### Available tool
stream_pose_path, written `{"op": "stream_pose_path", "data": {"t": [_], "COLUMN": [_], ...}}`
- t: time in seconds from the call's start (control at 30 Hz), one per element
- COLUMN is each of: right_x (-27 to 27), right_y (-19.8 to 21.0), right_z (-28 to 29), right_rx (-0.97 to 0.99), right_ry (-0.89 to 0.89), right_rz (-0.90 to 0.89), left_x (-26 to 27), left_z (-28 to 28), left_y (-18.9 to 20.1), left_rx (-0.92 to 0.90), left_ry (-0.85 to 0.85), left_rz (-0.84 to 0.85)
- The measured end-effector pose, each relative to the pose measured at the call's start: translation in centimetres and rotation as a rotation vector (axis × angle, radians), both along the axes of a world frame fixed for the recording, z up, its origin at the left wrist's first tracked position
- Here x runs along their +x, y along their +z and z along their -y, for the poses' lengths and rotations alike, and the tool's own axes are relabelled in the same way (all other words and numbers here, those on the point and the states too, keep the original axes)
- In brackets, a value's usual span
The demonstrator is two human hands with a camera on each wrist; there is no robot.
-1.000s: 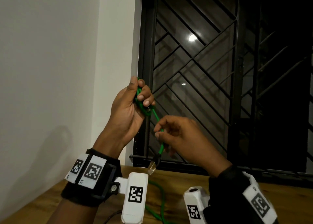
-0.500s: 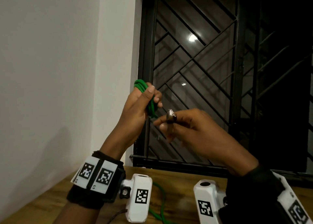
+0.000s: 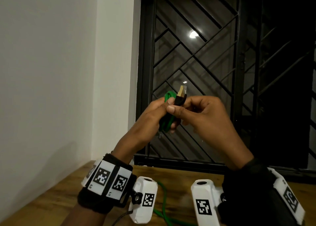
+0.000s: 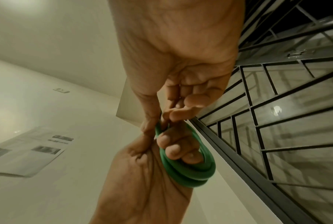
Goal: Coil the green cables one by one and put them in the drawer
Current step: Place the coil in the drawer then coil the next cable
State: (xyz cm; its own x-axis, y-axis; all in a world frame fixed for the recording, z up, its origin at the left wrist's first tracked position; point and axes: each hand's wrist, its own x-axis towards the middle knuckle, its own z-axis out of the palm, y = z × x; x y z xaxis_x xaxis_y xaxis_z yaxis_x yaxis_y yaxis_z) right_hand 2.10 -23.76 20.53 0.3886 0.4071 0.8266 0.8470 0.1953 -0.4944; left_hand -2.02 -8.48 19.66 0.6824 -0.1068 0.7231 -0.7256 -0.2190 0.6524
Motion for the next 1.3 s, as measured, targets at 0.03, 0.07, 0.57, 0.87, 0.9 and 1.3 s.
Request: {"op": "stream_pose_path", "data": {"t": [0.03, 0.07, 0.57, 0.87, 0.9, 1.3], "right_x": [0.0, 0.0, 0.9, 0.9, 0.9, 1.0], "right_y": [0.0, 0.0, -0.4, -0.6, -0.6, -1.2], "right_z": [0.0, 0.0, -0.8, -0.8, -0.8, -1.6], "right_rx": [0.009, 0.013, 0.043, 0.093, 0.093, 0.151], "right_ry": [0.028, 0.049, -0.094, -0.028, -0.024, 0.015], "right_rz": [-0.042, -0.077, -0.105, -0.147, -0.147, -0.104], "left_x": [0.0, 0.0, -0.6, -0.3, -0.4, -1.0], "left_z": [-0.1, -0.3, -1.0, -0.7, -0.7, -1.3], "left_y": [-0.1, -0.2, -0.1, 0.1, 0.1, 0.0], "left_rx": [-0.001, -0.008, 0.207, 0.166, 0.165, 0.023], "left_ry": [-0.051, -0.106, -0.165, -0.072, -0.078, -0.443], "left_rz": [-0.025, -0.054, -0.207, -0.166, -0.174, -0.345]}}
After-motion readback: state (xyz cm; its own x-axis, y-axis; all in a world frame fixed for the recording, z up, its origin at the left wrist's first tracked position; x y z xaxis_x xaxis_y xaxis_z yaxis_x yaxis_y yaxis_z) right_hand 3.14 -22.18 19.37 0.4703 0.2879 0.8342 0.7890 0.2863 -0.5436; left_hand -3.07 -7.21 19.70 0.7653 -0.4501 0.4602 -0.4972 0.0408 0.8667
